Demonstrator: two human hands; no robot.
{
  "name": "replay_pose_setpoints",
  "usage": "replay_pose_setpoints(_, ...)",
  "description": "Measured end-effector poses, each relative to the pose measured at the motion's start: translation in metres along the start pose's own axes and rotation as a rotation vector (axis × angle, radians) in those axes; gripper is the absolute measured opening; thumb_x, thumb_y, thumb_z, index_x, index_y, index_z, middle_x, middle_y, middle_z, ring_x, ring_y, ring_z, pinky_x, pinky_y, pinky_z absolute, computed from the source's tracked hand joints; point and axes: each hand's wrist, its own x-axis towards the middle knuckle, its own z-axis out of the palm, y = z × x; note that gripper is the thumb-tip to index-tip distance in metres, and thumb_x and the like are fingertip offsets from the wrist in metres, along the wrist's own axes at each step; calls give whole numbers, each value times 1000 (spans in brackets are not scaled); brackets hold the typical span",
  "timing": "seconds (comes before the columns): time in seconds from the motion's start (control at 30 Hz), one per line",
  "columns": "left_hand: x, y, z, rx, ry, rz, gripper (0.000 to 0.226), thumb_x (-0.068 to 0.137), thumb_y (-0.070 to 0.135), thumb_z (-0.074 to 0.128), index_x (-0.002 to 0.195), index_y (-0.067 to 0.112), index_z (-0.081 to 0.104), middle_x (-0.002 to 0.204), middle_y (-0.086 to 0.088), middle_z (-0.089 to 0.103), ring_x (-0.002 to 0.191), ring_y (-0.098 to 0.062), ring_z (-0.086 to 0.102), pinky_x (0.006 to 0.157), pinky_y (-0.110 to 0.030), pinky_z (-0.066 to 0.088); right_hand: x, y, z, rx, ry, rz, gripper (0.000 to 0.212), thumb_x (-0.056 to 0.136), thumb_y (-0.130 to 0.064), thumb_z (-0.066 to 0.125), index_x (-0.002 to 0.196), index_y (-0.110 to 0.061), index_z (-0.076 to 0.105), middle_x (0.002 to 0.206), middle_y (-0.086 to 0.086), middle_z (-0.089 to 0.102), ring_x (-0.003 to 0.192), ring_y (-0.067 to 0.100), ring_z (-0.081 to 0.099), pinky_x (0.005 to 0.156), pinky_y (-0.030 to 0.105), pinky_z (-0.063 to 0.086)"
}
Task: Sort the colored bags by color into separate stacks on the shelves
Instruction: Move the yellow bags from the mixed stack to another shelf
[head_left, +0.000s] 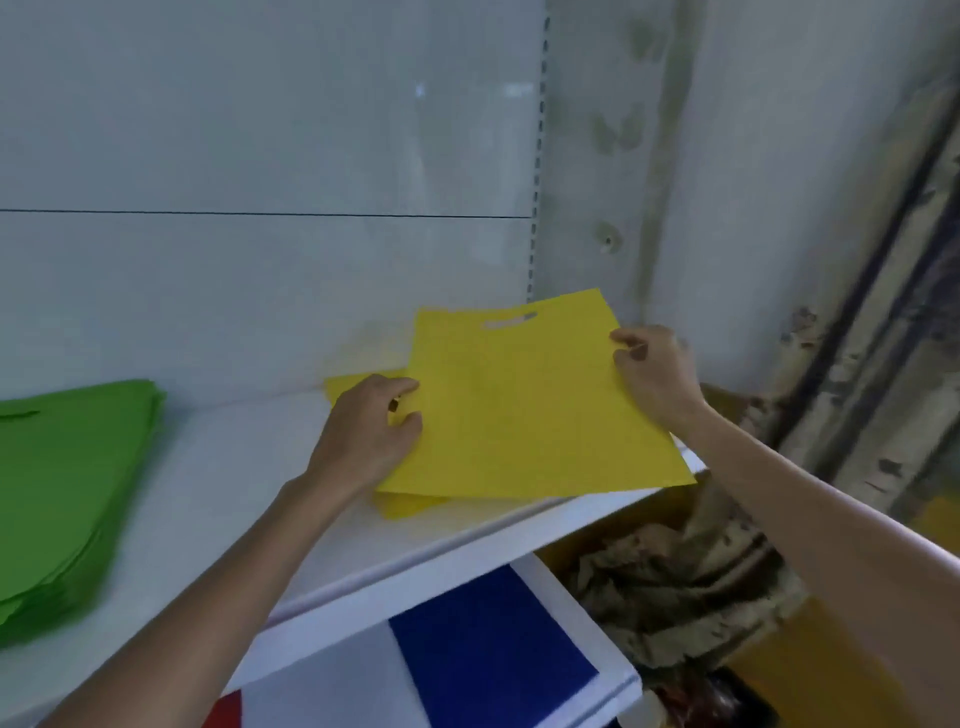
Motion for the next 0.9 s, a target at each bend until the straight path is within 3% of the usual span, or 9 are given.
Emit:
replay_pose_setpoints(0.2,-5,-15,4,118,132,-239,37,86,16,58,123,13,58,117,-9,59,104,-23,55,89,-27,39,51,1,75,-44,-348,-275,41,94,-11,47,134,-5,47,137,14,44,124,27,43,98,25,30)
replay_pose_setpoints(0.3,-6,-12,12,217,78,-366,41,87,21,57,127,14,54,119,-9,57,108,-23,54,91,-28,39,67,10,102,-125,-513,-361,46,94,-18,46,136,-1,40,138,15,36,127,28,38,103,30,29)
replay_pose_setpoints(0.37,-6,-9,17,297,-12,-454,43,87,26,56,129,16,52,124,-9,54,114,-25,51,93,-29,39,73,15,117,-201,-621,-345,35,90,-30,45,110,-2,53,127,18,41,117,32,44,95,36,39)
replay_pose_setpoints(0.43,-7,-7,21,369,-74,-517,42,87,29,55,128,17,54,127,-9,54,116,-26,50,92,-29,39,75,20,126,-297,-723,-299,27,86,-36,42,82,-10,48,112,17,47,103,32,48,81,34,39)
replay_pose_setpoints(0.6,-4,1,31,385,-25,-554,36,87,24,55,122,18,59,125,-10,55,115,-24,51,88,-27,38,75,30,129,-305,-733,-325,26,88,-26,44,65,-15,38,77,4,43,88,27,44,65,30,33)
replay_pose_setpoints(0.67,-3,3,34,389,3,-568,34,87,23,54,121,18,59,126,-9,54,115,-24,51,89,-27,38,76,30,127,-288,-762,-340,21,87,-23,45,69,-12,45,76,6,47,88,28,46,60,31,33)
replay_pose_setpoints(0.77,-2,5,37,411,19,-577,34,88,23,53,121,18,59,128,-9,52,116,-24,50,90,-28,38,77,33,127,-260,-797,-340,26,88,-22,46,98,-2,60,99,14,59,101,32,50,72,32,39)
replay_pose_setpoints(0.9,-8,6,29,405,39,-587,36,88,24,53,124,21,56,128,-8,51,117,-25,49,94,-30,38,72,22,120,-192,-724,-377,37,91,-24,48,119,-1,54,123,18,47,116,34,43,88,34,40)
